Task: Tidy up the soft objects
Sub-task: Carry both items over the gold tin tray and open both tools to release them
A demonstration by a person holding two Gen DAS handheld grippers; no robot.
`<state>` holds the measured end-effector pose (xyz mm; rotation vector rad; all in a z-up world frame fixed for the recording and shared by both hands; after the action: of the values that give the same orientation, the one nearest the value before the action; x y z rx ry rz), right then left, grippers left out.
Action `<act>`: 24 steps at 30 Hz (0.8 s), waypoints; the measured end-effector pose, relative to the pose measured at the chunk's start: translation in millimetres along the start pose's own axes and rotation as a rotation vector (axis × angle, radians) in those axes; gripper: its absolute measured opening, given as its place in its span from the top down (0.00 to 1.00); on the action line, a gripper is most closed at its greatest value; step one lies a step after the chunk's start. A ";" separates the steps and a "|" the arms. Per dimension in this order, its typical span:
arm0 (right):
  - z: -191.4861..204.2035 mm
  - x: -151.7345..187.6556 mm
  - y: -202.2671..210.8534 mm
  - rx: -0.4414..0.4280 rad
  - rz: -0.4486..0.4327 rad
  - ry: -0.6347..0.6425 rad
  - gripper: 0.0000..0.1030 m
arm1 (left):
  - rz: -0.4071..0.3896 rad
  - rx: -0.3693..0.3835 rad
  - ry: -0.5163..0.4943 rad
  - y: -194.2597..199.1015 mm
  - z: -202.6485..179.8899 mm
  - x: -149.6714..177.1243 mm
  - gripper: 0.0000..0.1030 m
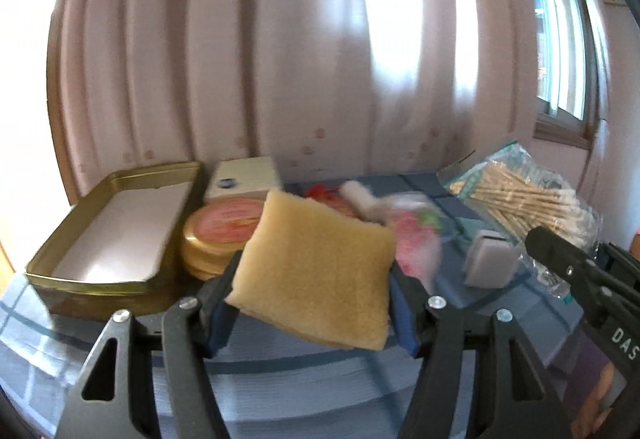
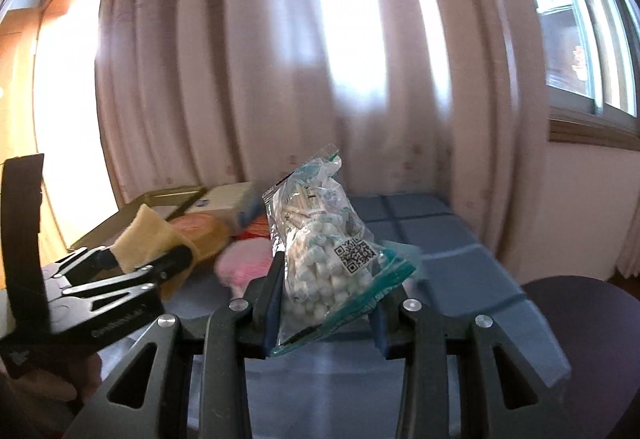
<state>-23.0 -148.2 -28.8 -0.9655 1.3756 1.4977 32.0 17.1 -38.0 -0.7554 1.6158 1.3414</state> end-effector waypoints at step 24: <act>172.3 -30.9 -88.4 -0.266 0.005 0.053 0.62 | 0.002 -0.352 0.156 2.4 192.9 -8.6 0.38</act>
<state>72.4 22.4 -13.0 -1.1734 1.2362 1.6992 80.5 203.9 -35.2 -1.0910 1.5151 1.6257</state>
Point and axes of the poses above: each gripper's, at about its wrist camera, not at the fingertips, and y roughly against the way its jaws point, z to its left, x to its underside, the point moved 7 cm from there along -y, roughly the way its jaws point
